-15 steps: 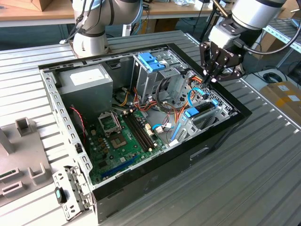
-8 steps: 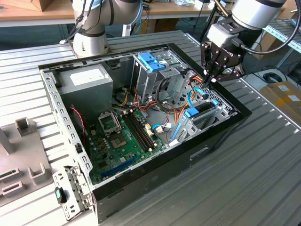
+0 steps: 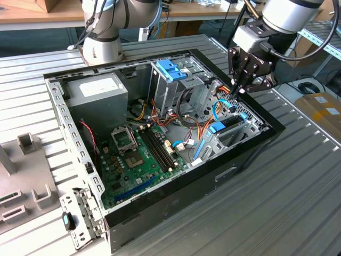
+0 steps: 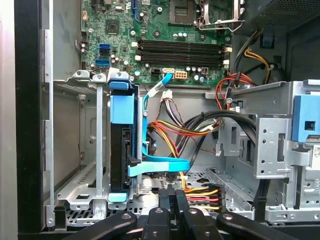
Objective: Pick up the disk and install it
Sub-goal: 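Insert the first disk wire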
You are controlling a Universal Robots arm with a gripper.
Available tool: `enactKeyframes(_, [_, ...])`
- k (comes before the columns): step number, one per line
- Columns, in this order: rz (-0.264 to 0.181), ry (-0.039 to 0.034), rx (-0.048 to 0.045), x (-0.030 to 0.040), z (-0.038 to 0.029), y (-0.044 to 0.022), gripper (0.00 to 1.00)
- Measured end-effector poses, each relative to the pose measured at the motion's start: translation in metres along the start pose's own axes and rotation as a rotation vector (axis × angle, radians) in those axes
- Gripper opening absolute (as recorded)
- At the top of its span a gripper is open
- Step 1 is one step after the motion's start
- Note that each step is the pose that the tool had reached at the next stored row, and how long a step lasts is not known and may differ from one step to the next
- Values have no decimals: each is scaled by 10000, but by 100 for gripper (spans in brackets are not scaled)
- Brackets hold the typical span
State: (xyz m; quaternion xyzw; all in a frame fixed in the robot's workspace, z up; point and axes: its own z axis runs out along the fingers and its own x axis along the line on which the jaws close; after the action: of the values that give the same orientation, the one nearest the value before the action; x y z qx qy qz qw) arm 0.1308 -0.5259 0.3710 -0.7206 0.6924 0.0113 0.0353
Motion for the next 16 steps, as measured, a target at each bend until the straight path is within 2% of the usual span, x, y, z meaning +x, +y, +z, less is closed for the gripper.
enactKeyframes(3, [44, 99, -1, 1, 2, 4, 16])
enactKeyframes(4, [74, 145, 1, 1, 4, 5, 16])
enactKeyframes(5, [131, 234, 3, 2, 8, 6, 16])
enactKeyframes(8, [250, 351, 12, 3, 16, 8, 16])
enactKeyframes(14, [360, 392, 24, 25, 22, 18, 16])
enactKeyframes(16, [387, 399, 25, 59, 22, 22, 16])
